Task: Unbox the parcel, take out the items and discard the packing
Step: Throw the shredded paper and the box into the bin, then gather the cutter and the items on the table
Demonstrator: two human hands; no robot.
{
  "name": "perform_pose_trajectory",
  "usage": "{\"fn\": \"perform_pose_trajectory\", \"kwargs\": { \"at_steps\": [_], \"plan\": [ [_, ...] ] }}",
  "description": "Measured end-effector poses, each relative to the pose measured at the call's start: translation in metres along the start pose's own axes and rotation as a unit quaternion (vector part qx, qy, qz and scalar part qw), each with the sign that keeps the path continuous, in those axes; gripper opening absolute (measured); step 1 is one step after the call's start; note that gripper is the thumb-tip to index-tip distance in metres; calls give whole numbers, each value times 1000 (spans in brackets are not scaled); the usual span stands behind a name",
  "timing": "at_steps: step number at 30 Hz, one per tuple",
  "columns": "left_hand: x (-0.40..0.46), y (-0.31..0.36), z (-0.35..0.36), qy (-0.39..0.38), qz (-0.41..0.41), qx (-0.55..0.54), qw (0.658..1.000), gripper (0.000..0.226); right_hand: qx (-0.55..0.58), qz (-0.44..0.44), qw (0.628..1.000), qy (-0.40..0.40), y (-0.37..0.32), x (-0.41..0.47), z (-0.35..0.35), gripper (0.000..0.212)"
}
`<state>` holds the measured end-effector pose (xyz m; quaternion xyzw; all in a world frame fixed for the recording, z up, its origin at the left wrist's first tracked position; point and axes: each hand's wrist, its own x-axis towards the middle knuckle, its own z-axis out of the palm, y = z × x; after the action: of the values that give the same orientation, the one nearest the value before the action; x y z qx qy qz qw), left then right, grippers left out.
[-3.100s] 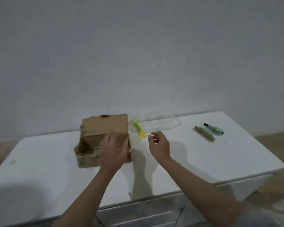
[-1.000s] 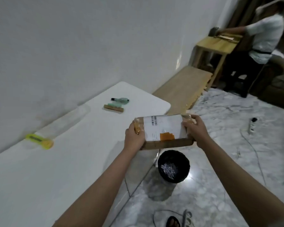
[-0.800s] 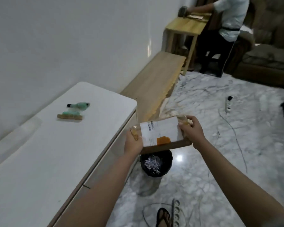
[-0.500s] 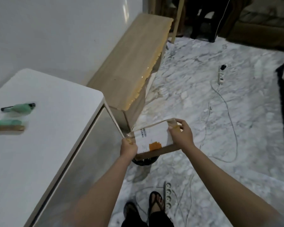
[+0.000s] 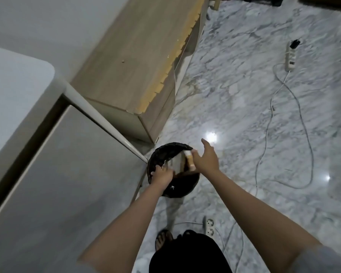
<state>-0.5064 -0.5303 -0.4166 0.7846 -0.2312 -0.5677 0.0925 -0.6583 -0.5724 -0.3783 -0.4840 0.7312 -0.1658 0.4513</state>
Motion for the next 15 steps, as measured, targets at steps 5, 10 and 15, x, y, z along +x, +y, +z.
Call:
{"fn": "perform_pose_trajectory", "kwargs": {
  "at_steps": [5,10,15],
  "plan": [
    [-53,10,-17,49,38,-6,998,54,7,-7,999,-36,-30,-41,-9,52],
    [-160,51,-75,130,109,-34,985,39,16,-71,996,-48,-123,-107,-41,44],
    [-270,79,-147,240,213,-103,942,24,31,-202,978,-49,-246,-165,-65,38]
  ]
}}
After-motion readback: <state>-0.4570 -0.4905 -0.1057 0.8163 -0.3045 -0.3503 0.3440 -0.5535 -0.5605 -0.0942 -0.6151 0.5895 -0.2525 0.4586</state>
